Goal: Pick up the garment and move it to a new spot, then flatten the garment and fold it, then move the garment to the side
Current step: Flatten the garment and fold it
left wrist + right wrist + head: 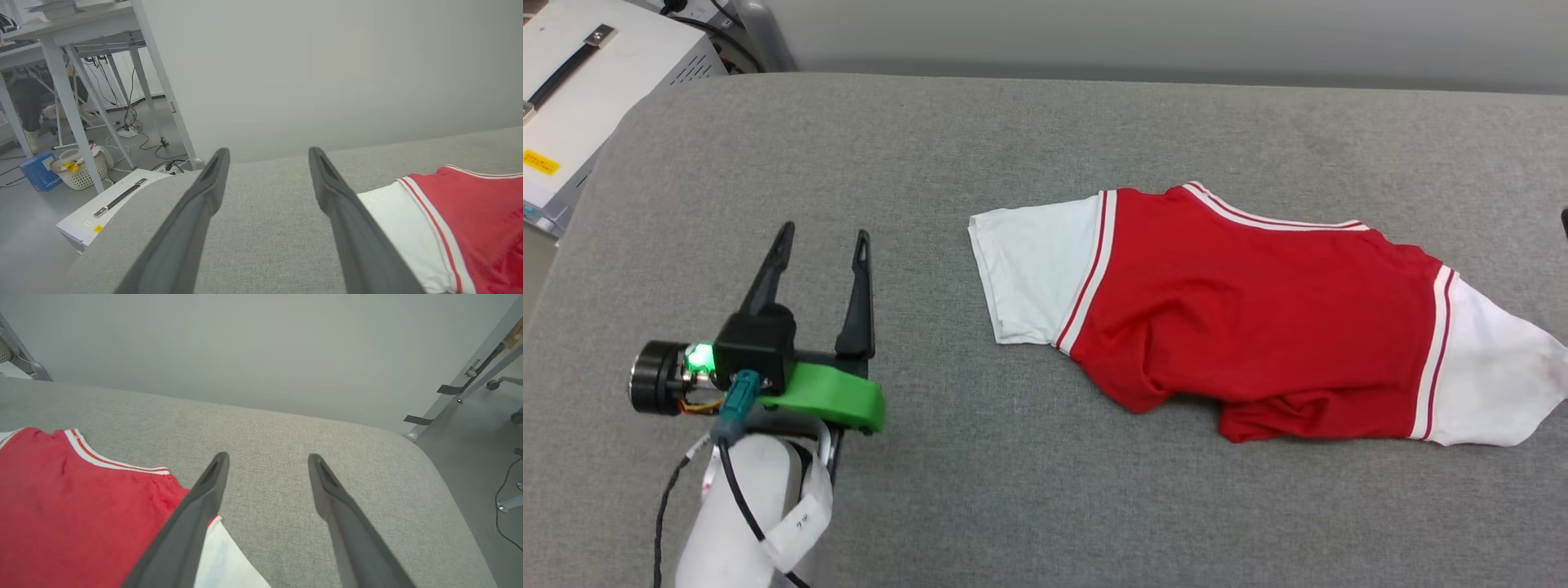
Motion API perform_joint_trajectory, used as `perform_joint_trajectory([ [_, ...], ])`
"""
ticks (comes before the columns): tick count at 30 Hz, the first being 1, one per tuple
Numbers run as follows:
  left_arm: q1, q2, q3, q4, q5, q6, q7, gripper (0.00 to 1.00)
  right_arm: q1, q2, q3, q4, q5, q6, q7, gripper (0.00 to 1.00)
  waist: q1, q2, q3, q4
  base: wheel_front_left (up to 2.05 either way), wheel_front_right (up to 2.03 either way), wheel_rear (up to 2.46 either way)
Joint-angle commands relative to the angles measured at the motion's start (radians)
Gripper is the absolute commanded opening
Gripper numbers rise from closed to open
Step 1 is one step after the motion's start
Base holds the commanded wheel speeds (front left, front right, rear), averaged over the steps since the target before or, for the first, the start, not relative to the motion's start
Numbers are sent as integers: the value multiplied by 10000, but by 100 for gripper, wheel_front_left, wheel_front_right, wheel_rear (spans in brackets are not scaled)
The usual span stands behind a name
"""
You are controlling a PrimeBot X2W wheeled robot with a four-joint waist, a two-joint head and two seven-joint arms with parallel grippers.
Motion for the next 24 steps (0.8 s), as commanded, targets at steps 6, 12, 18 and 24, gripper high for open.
perform_joint_trajectory([
  [6, -1818, 557, -139, 766, -212, -608, 292, 100, 1443, 1488, -3665, -2222, -2834, -7, -90, 100, 0, 62, 46, -212, 0, 0, 0],
  [12, -3824, 1009, -812, 1460, -1001, -934, 1533, 100, 3265, 3070, -5668, -4612, -4787, -7, -20, 100, 0, 62, 268, -394, 0, 0, 0],
  [18, -5670, 1531, -2440, 2115, -2608, -969, 3623, 100, 4290, 3916, -6178, -6480, -5495, -7, 715, 100, 0, 62, 659, -633, 0, 0, 0],
  [24, -7132, 2187, -4235, 2831, -5182, -972, 6888, 100, 4686, 4174, -6116, -7341, -5665, -7, 1264, 100, 0, 62, 1140, -915, 0, 0, 0],
])
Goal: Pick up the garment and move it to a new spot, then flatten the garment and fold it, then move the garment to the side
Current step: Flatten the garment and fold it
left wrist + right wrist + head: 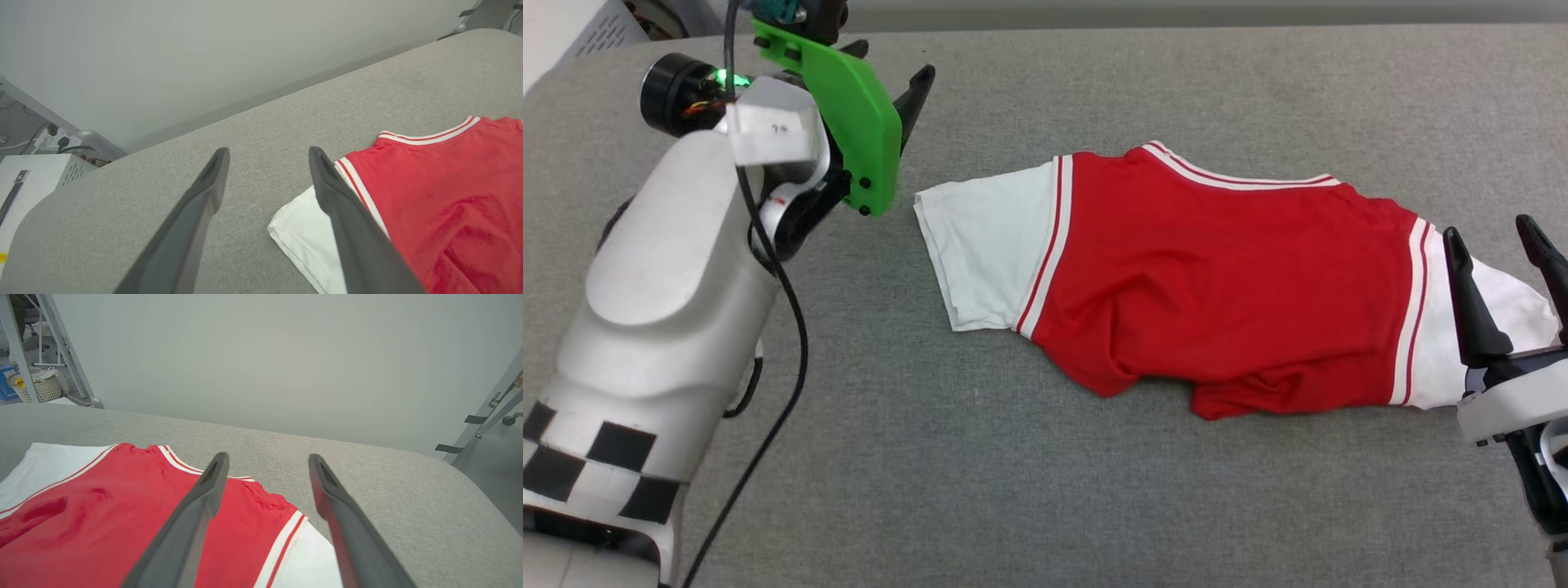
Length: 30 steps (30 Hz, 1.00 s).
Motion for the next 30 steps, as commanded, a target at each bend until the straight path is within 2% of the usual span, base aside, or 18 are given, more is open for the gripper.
perform_joint_trajectory([
  [1, -434, 189, -284, 136, -517, -27, 594, 100, 130, 4, 52, -150, -49, -7, 107, 100, 0, 62, 346, -248, 0, 0, 0],
  [7, -1494, 736, -1709, 717, -1933, -27, 3149, 100, -79, -184, 433, -395, 111, -7, 454, 100, 0, 62, 1025, -611, 0, 0, 0],
  [11, -1916, 954, -2498, 1059, -2366, -28, 4112, 100, -337, -291, 658, -393, 246, -7, 500, 100, 0, 62, 1438, -820, 0, 0, 0],
  [17, -2136, 1185, -3503, 1658, -2601, -28, 4684, 100, -637, -390, 897, -229, 391, -7, 408, 100, 0, 62, 1864, -1027, 0, 0, 0],
  [24, -1855, 1260, -4357, 2068, -3100, -28, 4620, 100, -849, -441, 1196, 138, 543, -7, 246, 100, 0, 62, 1995, -1085, 0, 0, 0],
  [25, -1825, 1273, -4536, 2067, -3167, -28, 4633, 61, -871, -465, 1216, 203, 550, -7, 211, 100, 0, 62, 1986, -1070, 0, 0, 0],
  [26, -1820, 1290, -4689, 2061, -3224, -28, 4601, 0, -889, -483, 1228, 268, 565, -7, 182, 100, 0, 62, 1964, -1048, 0, 0, 0],
  [30, -1891, 1343, -5054, 2047, -3388, -28, 4077, 0, -956, -667, 1116, 453, 649, -7, 147, 100, 0, 62, 1723, -884, 0, 0, 0],
])
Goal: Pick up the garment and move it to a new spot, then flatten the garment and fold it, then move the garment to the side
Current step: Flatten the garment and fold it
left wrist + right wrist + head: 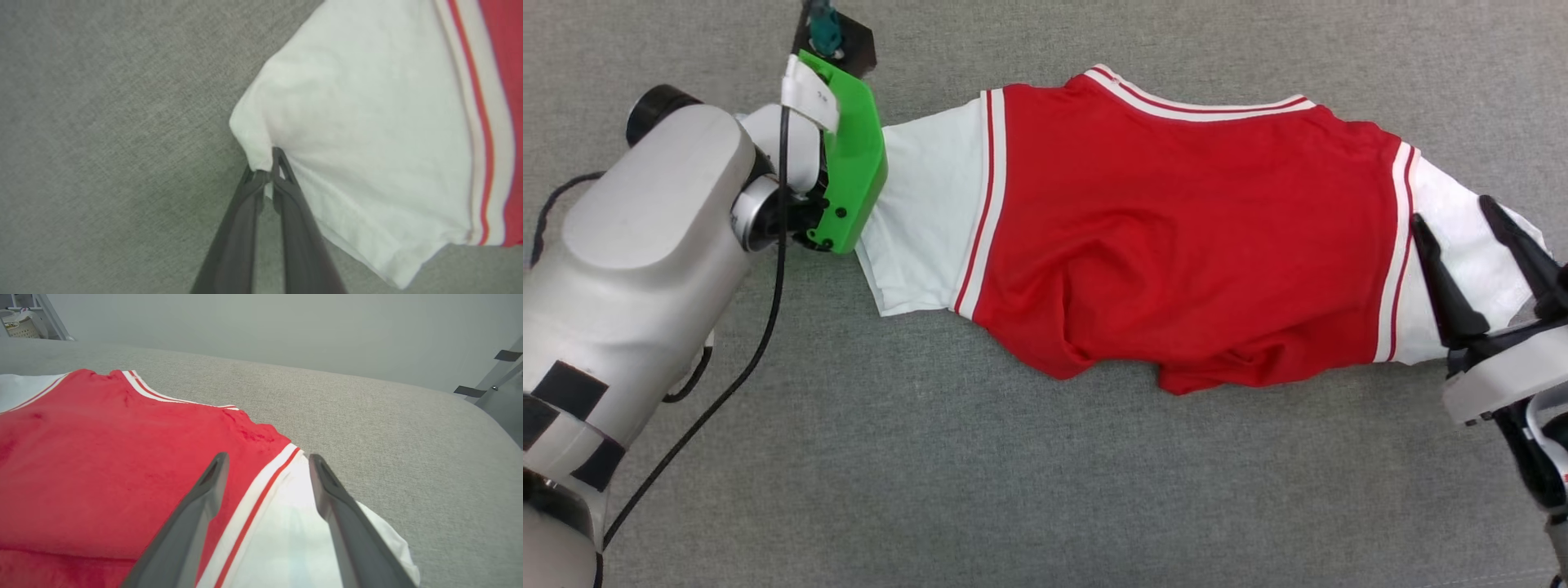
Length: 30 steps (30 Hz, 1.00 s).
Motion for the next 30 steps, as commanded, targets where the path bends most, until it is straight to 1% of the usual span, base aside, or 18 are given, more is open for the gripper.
perform_joint_trajectory([
  [1, 305, -14, -255, 141, -83, -26, -207, 0, -208, -186, -262, 45, 75, -7, -70, 100, 0, 62, -254, 185, 0, 0, 0],
  [7, 279, 210, -429, 296, -454, -26, -1317, 0, -133, -1032, -1204, -334, 74, -7, 422, 100, 0, 62, -960, 593, 0, 0, 0],
  [11, 306, 495, -418, 276, -730, -26, -1928, 0, -265, -1935, -1391, -739, 456, -7, 1354, 100, 0, 62, -1300, 886, 0, 0, 0],
  [15, 344, 718, -462, 128, -899, -27, -2437, 0, -523, -2883, -1229, -1101, 1256, -7, 2527, 100, 0, 62, -1470, 1154, 0, 0, 0],
  [17, 348, 795, -543, -5, -909, -27, -2649, 0, -716, -3408, -1089, -1173, 1694, -7, 3184, 100, 0, 62, -1505, 1293, 0, 0, 0],
  [21, 312, 893, -699, -264, -908, -27, -2975, 0, -1208, -4352, -407, -1129, 2834, -7, 4892, 100, 0, 62, -1480, 1472, 0, 0, 0],
  [24, 217, 864, -818, -451, -851, -27, -3202, 0, -1632, -4908, 247, -794, 3908, -7, 6667, 100, 0, 62, -1383, 1607, 0, 0, 0],
  [27, 86, 790, -932, -601, -787, -27, -3334, 0, -2159, -5224, 690, -360, 4498, -7, 8114, 100, 0, 62, -1234, 1706, 0, 0, 0],
  [30, -109, 684, -1028, -740, -717, -27, -3454, 0, -2700, -5239, 1059, 318, 4736, -7, 9242, 100, 0, 62, -1025, 1811, 0, 0, 0],
])
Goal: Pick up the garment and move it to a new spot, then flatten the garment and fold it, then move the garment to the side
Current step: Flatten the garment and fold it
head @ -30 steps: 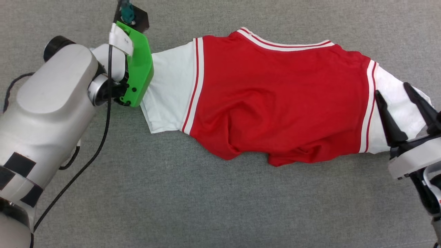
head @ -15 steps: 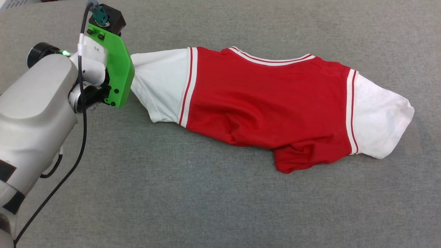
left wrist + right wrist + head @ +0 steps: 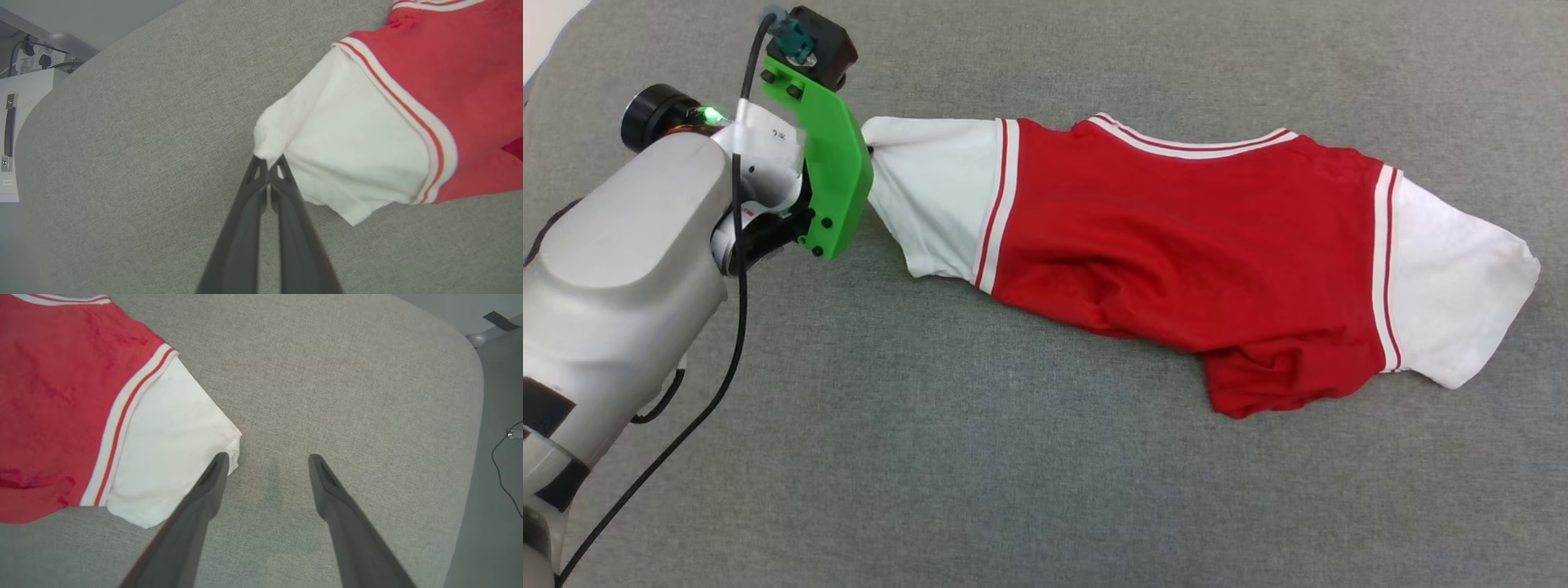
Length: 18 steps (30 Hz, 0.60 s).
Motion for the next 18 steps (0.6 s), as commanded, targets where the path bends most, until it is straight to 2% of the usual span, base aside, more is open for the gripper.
perform_joint_trajectory([
  [1, -249, -86, -35, -62, 48, -27, -87, 0, -267, 51, 146, 225, 39, -7, 262, 100, -1, 62, 197, 135, 0, 0, 0],
  [7, -625, -169, -195, -272, 151, -27, -229, 0, -1080, 675, 885, 951, 152, -7, 1025, 100, -1, 62, 633, 282, 0, 0, 0],
  [12, -864, -227, -258, -383, 193, -27, -323, 0, -1331, 1065, 1398, 1657, -42, -7, 870, 100, -1, 62, 951, 395, 0, 0, 0],
  [18, -949, -263, -345, -389, 196, -27, -453, 0, -821, 1465, 2288, 2776, -87, -7, 538, 100, -1, 62, 1131, 449, 0, 0, 0],
])
